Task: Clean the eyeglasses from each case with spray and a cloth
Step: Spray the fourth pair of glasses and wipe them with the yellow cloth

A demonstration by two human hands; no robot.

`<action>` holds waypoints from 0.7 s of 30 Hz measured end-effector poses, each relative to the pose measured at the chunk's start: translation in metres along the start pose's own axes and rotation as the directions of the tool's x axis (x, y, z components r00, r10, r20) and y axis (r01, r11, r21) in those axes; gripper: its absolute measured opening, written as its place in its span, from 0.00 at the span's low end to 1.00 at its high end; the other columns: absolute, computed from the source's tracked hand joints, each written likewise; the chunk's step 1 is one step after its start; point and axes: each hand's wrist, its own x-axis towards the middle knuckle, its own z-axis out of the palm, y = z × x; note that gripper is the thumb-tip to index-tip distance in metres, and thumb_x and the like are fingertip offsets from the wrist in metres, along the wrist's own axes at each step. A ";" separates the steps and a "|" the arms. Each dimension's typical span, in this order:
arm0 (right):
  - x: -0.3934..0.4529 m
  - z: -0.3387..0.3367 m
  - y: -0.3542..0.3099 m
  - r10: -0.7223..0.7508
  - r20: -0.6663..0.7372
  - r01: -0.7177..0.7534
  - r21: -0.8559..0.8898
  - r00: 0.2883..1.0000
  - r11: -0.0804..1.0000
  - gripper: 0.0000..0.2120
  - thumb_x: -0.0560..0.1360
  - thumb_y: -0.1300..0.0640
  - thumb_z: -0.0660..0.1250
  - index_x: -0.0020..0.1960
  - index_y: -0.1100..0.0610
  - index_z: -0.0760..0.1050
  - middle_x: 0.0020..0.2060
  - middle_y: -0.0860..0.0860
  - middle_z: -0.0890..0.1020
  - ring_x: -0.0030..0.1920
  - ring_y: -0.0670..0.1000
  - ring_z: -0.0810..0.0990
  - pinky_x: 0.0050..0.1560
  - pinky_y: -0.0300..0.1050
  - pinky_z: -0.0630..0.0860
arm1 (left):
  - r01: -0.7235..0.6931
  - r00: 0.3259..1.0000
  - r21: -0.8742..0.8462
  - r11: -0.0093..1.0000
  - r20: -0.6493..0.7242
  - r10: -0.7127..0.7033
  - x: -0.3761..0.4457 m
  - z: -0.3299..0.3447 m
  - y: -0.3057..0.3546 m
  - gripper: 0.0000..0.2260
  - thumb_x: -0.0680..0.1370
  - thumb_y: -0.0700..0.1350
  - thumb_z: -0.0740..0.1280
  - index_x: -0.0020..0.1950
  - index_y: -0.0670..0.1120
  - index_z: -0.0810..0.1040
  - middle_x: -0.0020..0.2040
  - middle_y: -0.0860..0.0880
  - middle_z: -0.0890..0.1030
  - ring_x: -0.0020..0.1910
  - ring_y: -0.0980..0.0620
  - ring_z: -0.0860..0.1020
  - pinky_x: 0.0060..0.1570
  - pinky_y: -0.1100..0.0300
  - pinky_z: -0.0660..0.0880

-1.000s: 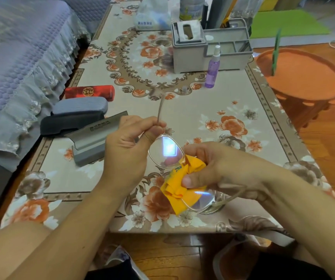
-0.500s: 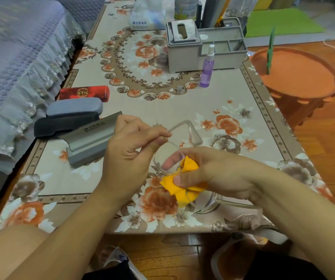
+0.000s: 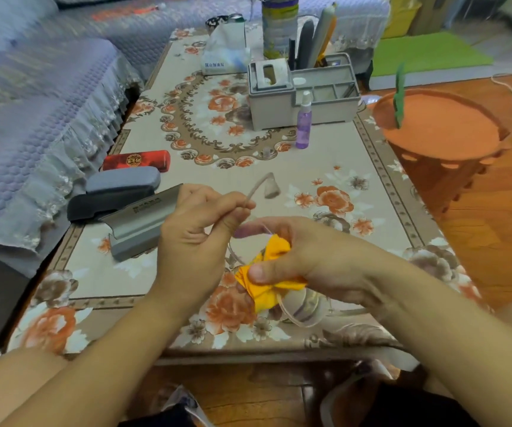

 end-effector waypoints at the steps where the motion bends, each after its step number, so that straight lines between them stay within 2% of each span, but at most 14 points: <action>1: -0.005 -0.005 -0.001 -0.008 -0.004 0.008 0.071 1.000 0.997 0.24 0.72 0.62 0.76 0.67 0.54 0.77 0.49 0.65 0.81 0.46 0.56 0.82 0.53 0.54 0.83 | 0.008 1.000 0.005 1.000 -0.013 -0.008 0.000 -0.001 0.004 0.11 0.81 0.43 0.68 0.58 0.58 0.80 0.44 0.54 0.78 0.49 0.44 0.76 0.51 0.54 0.75; 3: -0.012 -0.021 -0.001 -0.021 -0.043 0.030 0.226 0.999 0.974 0.22 0.72 0.60 0.72 0.66 0.58 0.77 0.51 0.62 0.85 0.52 0.62 0.84 0.59 0.60 0.80 | 0.014 0.998 0.020 1.000 -0.067 -0.013 -0.002 -0.003 0.014 0.10 0.81 0.45 0.68 0.59 0.58 0.80 0.44 0.54 0.79 0.48 0.44 0.76 0.50 0.52 0.76; 5: -0.019 -0.037 0.001 -0.023 -0.084 0.046 0.285 0.996 0.957 0.19 0.74 0.59 0.71 0.64 0.60 0.78 0.54 0.66 0.84 0.57 0.67 0.83 0.61 0.61 0.79 | -0.003 0.993 0.051 0.999 -0.114 0.009 -0.009 0.001 0.025 0.08 0.81 0.47 0.68 0.58 0.57 0.81 0.43 0.54 0.77 0.47 0.43 0.75 0.47 0.48 0.76; 9: -0.036 -0.059 0.009 0.069 -0.022 -0.064 0.185 0.997 0.981 0.15 0.78 0.61 0.68 0.64 0.61 0.79 0.55 0.63 0.84 0.53 0.58 0.85 0.57 0.50 0.82 | -0.029 0.973 0.197 0.980 -0.219 0.073 -0.024 0.018 0.033 0.07 0.82 0.48 0.66 0.55 0.49 0.83 0.42 0.55 0.76 0.46 0.43 0.71 0.47 0.55 0.70; 12: -0.048 -0.067 0.012 0.108 0.114 -0.125 0.156 0.988 0.980 0.17 0.78 0.68 0.67 0.66 0.63 0.77 0.54 0.62 0.84 0.51 0.58 0.85 0.55 0.50 0.83 | -0.028 0.948 0.303 0.953 -0.295 0.122 -0.022 0.019 0.033 0.13 0.83 0.47 0.65 0.51 0.40 0.85 0.41 0.48 0.79 0.45 0.41 0.72 0.47 0.57 0.69; 14: -0.050 -0.064 0.016 0.113 0.144 -0.130 0.117 0.983 0.985 0.19 0.75 0.71 0.69 0.64 0.61 0.78 0.52 0.64 0.84 0.51 0.60 0.85 0.57 0.55 0.82 | -0.061 0.947 0.309 0.949 -0.284 0.154 -0.019 0.024 0.037 0.10 0.83 0.46 0.66 0.52 0.42 0.83 0.40 0.47 0.78 0.45 0.40 0.72 0.46 0.54 0.70; 17: -0.045 -0.054 0.025 0.078 -0.001 -0.078 -0.022 0.997 0.997 0.22 0.71 0.73 0.72 0.59 0.52 0.83 0.55 0.70 0.80 0.55 0.69 0.82 0.61 0.68 0.77 | -0.088 0.954 0.268 0.959 -0.256 0.159 -0.018 0.034 0.044 0.07 0.82 0.45 0.66 0.55 0.44 0.82 0.40 0.49 0.77 0.45 0.41 0.71 0.47 0.57 0.69; 19: -0.046 -0.054 0.027 0.025 -0.070 -0.022 0.038 0.997 0.999 0.23 0.70 0.73 0.73 0.58 0.50 0.83 0.53 0.70 0.81 0.54 0.71 0.82 0.60 0.69 0.78 | -0.049 0.956 0.221 0.974 -0.273 0.110 -0.017 0.035 0.041 0.06 0.82 0.45 0.66 0.55 0.47 0.82 0.41 0.47 0.77 0.45 0.41 0.72 0.47 0.55 0.71; 21: -0.047 -0.058 0.027 -0.024 -0.066 0.036 0.180 0.998 0.983 0.24 0.69 0.71 0.75 0.61 0.52 0.83 0.48 0.61 0.85 0.50 0.66 0.84 0.55 0.65 0.81 | 0.050 0.951 0.109 0.993 -0.308 -0.014 -0.014 0.035 0.037 0.06 0.81 0.47 0.66 0.55 0.53 0.82 0.42 0.49 0.78 0.47 0.41 0.75 0.50 0.54 0.75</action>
